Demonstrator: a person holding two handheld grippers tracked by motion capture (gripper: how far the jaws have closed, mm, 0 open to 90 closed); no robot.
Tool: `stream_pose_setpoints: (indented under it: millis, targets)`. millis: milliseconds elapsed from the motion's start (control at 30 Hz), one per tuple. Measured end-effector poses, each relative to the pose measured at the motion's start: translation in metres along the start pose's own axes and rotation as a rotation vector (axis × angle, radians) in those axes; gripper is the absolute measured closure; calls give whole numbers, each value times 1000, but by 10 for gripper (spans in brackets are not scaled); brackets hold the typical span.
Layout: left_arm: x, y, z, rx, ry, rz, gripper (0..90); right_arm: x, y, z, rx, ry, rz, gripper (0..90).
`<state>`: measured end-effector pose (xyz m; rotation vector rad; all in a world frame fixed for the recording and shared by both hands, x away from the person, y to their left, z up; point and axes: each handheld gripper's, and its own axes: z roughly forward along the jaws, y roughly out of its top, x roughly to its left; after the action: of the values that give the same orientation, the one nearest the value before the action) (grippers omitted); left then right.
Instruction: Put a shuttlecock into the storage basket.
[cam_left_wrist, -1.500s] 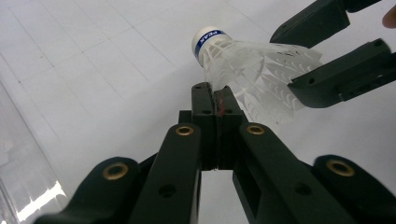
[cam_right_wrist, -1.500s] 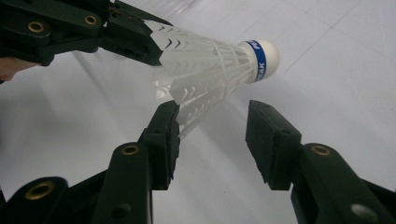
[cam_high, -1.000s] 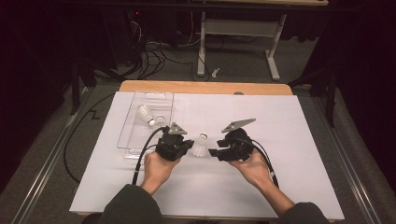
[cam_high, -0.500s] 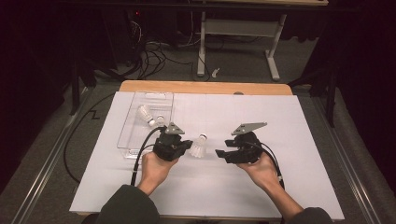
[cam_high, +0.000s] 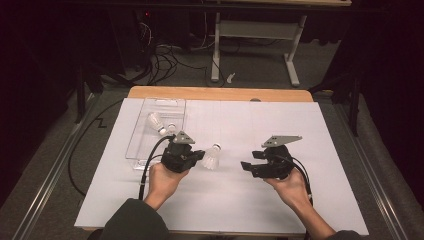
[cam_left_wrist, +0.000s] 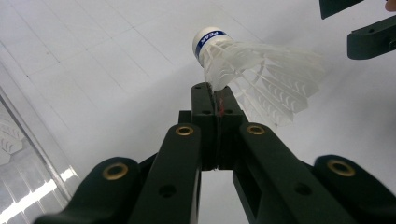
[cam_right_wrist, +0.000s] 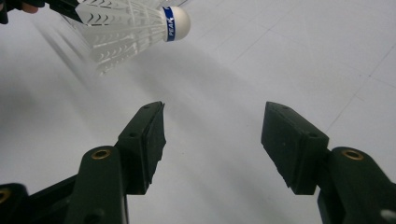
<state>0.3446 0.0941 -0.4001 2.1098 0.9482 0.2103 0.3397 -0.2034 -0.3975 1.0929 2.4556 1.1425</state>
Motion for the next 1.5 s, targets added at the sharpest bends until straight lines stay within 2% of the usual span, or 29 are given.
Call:
stream_pose_setpoints:
  millis: [300,367,500,567,833,933,1000,1500]
  targets:
    - [1,0,-4,-8,-10,-4,898,-6,-9,-8,-23,-21,6,340]
    - [1,0,-5,-10,-12,-7,898,-8,-12,-10,-25,-25,20,330]
    - [2,-1,-7,-10,-13,-8,898,-10,-16,-13,-34,-46,28,332]
    - [2,-1,-8,-11,-13,-10,898,-11,-18,-14,-37,-41,38,333]
    - [3,-1,-12,-12,-15,-10,898,-12,-26,-18,-42,-58,27,301]
    - [4,-2,-14,-17,-13,-12,897,-10,-30,-20,-48,-98,7,294]
    - [4,-2,-15,-16,-15,-14,898,-9,-32,-22,-51,-108,3,297]
    - [8,-2,-22,-25,-16,-21,897,-14,-54,-35,-116,-128,17,314]
